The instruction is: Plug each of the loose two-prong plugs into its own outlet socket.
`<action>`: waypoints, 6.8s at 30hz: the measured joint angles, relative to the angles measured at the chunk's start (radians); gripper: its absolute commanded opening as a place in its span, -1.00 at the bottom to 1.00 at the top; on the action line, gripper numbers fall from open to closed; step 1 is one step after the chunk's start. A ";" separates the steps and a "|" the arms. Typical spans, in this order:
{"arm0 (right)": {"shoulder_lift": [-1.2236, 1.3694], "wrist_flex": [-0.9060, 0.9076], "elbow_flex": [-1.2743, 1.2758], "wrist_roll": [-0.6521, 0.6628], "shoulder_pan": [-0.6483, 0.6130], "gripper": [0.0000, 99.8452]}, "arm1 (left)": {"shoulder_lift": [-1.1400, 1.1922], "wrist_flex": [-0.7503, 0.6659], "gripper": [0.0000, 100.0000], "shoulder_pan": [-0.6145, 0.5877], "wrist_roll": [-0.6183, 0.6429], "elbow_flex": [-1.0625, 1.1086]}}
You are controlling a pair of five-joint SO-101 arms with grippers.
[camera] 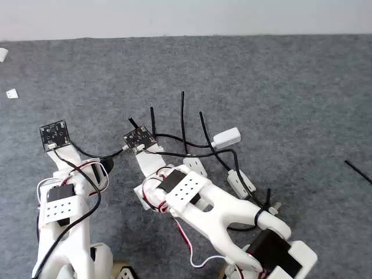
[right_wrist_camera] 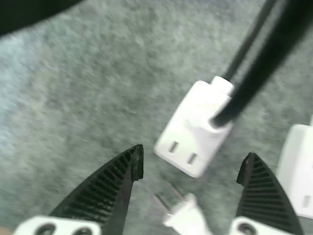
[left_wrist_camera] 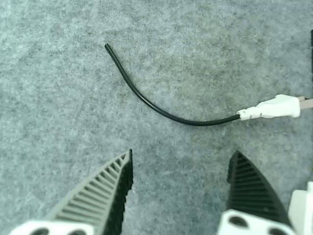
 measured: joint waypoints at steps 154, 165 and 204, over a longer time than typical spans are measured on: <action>-0.563 0.359 0.216 0.267 1.307 -0.52 | 0.555 0.420 -0.97 0.522 0.276 -0.408; -0.606 0.290 0.402 0.078 0.761 -0.59 | 0.517 0.325 -0.97 0.493 0.276 -0.325; -0.684 0.215 0.543 0.763 0.147 -0.59 | 0.500 0.311 -0.97 0.397 0.028 -0.298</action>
